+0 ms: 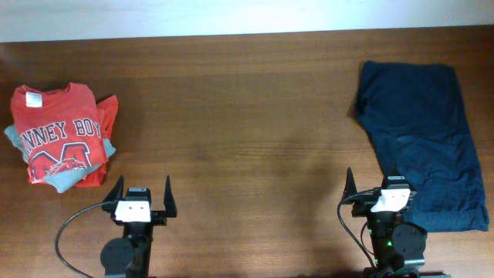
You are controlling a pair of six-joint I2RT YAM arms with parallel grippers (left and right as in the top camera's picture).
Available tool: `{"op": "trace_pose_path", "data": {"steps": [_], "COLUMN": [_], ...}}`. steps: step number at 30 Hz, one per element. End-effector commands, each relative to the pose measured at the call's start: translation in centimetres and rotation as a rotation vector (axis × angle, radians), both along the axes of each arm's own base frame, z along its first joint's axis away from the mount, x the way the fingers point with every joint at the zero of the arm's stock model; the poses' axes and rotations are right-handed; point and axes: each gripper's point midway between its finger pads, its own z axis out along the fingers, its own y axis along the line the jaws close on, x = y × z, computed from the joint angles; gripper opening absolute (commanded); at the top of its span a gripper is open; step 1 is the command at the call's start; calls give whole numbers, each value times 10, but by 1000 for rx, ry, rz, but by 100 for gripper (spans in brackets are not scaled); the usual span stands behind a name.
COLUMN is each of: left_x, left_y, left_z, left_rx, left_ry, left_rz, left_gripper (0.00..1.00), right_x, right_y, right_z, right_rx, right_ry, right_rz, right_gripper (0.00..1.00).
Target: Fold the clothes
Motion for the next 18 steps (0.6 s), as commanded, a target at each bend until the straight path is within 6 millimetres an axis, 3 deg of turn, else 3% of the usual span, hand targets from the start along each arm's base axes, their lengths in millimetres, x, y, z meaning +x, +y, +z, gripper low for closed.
{"op": "trace_pose_path", "data": {"steps": [1, 8, 14, 18], "left_x": [0, -3, -10, -4], "left_y": [3, -7, -8, -8], "left_z": [-1, 11, 44, 62], "left_rx": [-9, -13, -15, -17], "left_ry": [-2, -8, 40, 99], "left_rz": [16, -38, -44, -45], "left_gripper": [99, 99, 99, 99], "right_x": [0, -3, -17, -18], "right_y": [2, 4, -19, -26], "right_z": [-2, 3, 33, 51], "right_rx": [74, 142, 122, 108], "right_ry": [-1, 20, 85, 177], "right_rz": [8, 11, -128, -172], "right_gripper": [99, 99, 99, 99]}}
